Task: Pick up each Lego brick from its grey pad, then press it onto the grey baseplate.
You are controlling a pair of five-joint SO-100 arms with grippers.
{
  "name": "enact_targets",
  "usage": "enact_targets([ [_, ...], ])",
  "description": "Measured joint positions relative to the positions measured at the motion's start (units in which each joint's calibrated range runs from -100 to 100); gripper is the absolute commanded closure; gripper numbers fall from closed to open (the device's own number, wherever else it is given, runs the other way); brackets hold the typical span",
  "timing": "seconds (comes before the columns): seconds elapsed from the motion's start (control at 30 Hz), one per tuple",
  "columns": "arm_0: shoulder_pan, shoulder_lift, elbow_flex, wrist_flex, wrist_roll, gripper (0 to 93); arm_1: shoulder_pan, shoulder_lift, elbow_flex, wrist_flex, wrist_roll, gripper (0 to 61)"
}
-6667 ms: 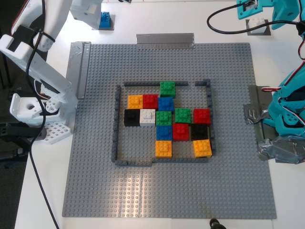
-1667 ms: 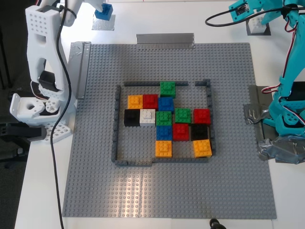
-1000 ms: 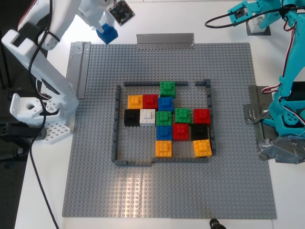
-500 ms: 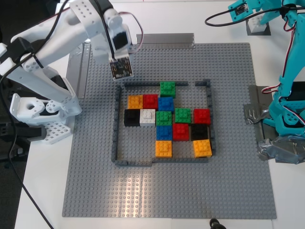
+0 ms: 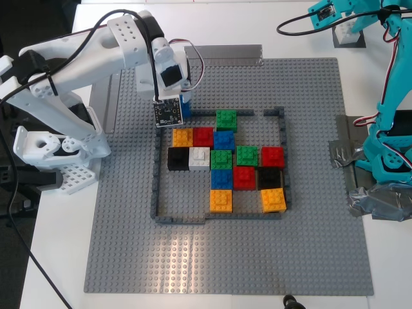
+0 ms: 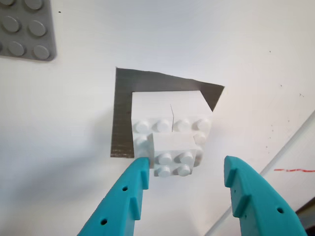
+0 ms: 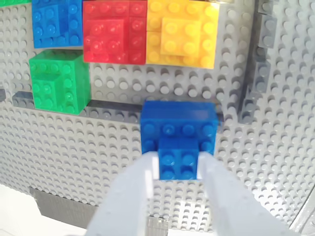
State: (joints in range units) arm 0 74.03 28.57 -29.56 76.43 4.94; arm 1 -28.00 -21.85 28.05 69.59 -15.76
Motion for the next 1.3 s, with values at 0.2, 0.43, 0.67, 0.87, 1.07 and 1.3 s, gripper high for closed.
enact_targets([
  [0.2,0.00,0.00,0.00,0.00,0.00,82.5,1.09,0.09,2.90,-3.22,0.00,61.3],
  [0.43,0.00,0.08,0.00,0.00,0.00,82.6,2.18,0.43,6.00,-5.31,0.54,61.3],
  [0.67,0.00,0.17,0.00,0.00,0.00,91.8,2.45,0.78,6.48,-6.36,0.98,61.3],
  [0.87,0.00,0.17,0.00,0.00,0.00,92.7,2.55,1.04,7.54,-6.36,0.98,61.3],
  [1.07,0.00,0.17,0.00,0.00,0.00,92.7,3.45,1.04,7.93,-6.36,1.37,61.3],
  [1.3,0.00,-5.07,0.00,3.30,0.00,92.7,4.36,1.04,9.09,-7.40,1.61,60.3],
])
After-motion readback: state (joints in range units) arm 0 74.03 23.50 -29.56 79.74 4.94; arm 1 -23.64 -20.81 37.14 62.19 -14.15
